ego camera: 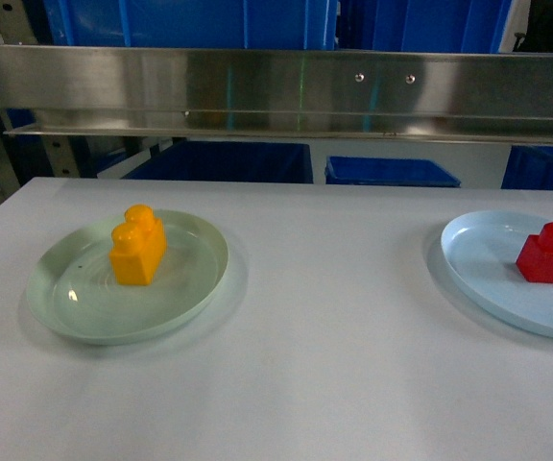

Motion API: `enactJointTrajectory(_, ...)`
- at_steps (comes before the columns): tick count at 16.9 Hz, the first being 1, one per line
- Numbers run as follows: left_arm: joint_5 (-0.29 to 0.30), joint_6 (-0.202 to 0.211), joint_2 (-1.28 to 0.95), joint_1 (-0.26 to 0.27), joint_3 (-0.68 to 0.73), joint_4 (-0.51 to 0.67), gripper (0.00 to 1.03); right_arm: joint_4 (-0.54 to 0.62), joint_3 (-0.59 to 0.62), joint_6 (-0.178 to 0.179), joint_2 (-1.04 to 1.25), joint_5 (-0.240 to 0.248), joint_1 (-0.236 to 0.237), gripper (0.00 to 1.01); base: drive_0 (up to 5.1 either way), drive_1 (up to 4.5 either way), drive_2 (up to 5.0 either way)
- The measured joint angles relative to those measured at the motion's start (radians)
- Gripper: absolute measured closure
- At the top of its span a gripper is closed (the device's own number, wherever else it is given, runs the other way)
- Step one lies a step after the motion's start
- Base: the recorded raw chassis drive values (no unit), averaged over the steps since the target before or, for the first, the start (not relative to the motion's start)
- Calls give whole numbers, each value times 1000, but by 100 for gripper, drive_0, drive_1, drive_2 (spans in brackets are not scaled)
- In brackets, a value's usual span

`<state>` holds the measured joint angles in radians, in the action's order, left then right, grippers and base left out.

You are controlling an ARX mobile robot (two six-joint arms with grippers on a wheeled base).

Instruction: Sort and place red and yellow blocks in left bins

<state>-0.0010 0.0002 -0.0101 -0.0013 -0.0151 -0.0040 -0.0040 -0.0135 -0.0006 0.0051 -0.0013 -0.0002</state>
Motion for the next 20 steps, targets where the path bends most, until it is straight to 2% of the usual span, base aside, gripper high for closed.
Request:
enactJointTrajectory(8, 0, 0, -1, 0, 0, -2, 5, 0, 0, 0, 0, 0, 0, 3, 0, 0, 0)
enactJointTrajectory(9, -2, -3, -24, -5, -1, 9, 5, 13, 0, 0, 10, -8, -2, 3, 0, 0, 0)
enactJointTrajectory(10, -2, -16, -85, 1, -7, 50, 5, 82, -3, 5, 64, -39, -13, 3, 0, 0, 0)
enactJointTrajectory(11, 19, -29, -238, 11, -39, 146, 5, 181, -33, 6, 199, -42, -13, 3, 0, 0, 0)
enactJointTrajectory(12, 46, -35, -413, 13, -105, 254, 5, 321, -121, 16, 438, -58, -12, 3, 0, 0, 0)
enactJointTrajectory(13, 60, -33, -564, 8, -182, 344, 5, 409, -212, 35, 611, -76, -10, 3, 0, 0, 0)
enactJointTrajectory(14, 92, -29, -770, 3, -315, 402, 5, 471, -364, 60, 843, -78, 3, 3, 0, 0, 0)
enactJointTrajectory(15, 145, -37, -966, -3, -440, 368, 5, 453, -505, 81, 1052, -90, 16, 3, 0, 0, 0)
enactJointTrajectory(16, 182, -54, -1181, -3, -549, 332, 5, 441, -616, 89, 1273, -66, 42, 3, 0, 0, 0)
enactJointTrajectory(17, 169, -58, -1305, -3, -594, 341, 5, 437, -660, 90, 1390, -52, 55, 3, 0, 0, 0)
enactJointTrajectory(20, 118, -58, -1495, -10, -637, 436, 5, 539, -687, 68, 1575, 20, 82, 3, 0, 0, 0)
